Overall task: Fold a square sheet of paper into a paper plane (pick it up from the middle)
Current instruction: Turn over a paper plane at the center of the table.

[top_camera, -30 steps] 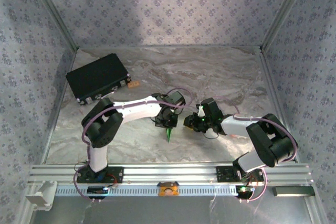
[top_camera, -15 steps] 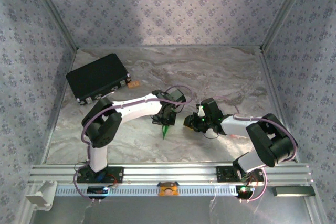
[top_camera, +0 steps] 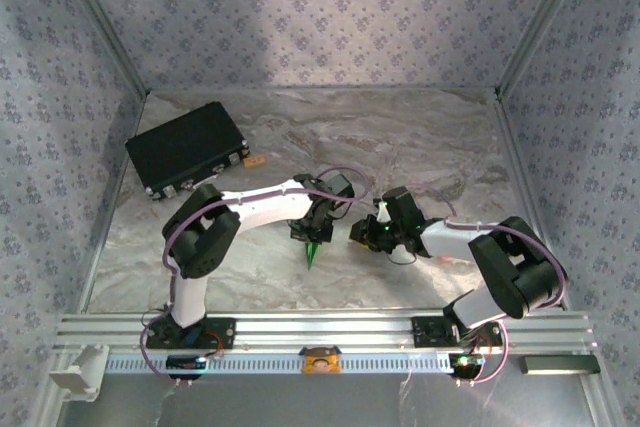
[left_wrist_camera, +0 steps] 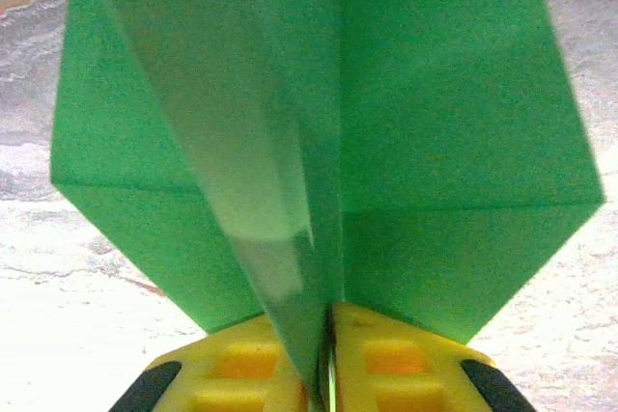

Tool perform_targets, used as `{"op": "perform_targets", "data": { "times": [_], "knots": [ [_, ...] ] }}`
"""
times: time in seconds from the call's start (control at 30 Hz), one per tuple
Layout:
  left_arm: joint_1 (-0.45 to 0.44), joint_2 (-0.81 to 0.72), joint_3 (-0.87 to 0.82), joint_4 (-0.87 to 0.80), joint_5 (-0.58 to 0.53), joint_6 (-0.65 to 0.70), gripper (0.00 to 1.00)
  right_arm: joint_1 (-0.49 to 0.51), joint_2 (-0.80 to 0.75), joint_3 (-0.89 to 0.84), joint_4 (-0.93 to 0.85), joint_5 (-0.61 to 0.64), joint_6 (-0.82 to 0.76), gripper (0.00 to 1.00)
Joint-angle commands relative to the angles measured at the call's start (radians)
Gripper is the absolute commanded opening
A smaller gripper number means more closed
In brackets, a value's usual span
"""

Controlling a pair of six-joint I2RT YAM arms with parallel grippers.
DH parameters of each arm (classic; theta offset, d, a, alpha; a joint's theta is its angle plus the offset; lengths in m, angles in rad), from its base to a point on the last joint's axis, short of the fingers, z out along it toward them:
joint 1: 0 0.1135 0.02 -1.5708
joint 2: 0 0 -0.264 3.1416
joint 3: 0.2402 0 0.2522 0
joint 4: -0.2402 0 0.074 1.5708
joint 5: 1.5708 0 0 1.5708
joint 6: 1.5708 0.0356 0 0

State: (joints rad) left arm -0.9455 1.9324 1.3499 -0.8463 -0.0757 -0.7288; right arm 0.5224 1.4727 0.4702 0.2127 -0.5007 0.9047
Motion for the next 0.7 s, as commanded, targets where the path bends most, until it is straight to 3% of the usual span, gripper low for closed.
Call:
{"op": "perform_targets", "data": {
  "times": [0.0, 0.67],
  "knots": [
    [-0.009, 0.005, 0.026, -0.032, 0.003, 0.009, 0.15, 0.006, 0.002, 0.014, -0.019, 0.013, -0.012, 0.24],
    [-0.01, 0.037, 0.023, -0.005, 0.01, 0.008, 0.18, 0.006, 0.006, 0.015, -0.021, 0.013, -0.012, 0.24]
  ]
}}
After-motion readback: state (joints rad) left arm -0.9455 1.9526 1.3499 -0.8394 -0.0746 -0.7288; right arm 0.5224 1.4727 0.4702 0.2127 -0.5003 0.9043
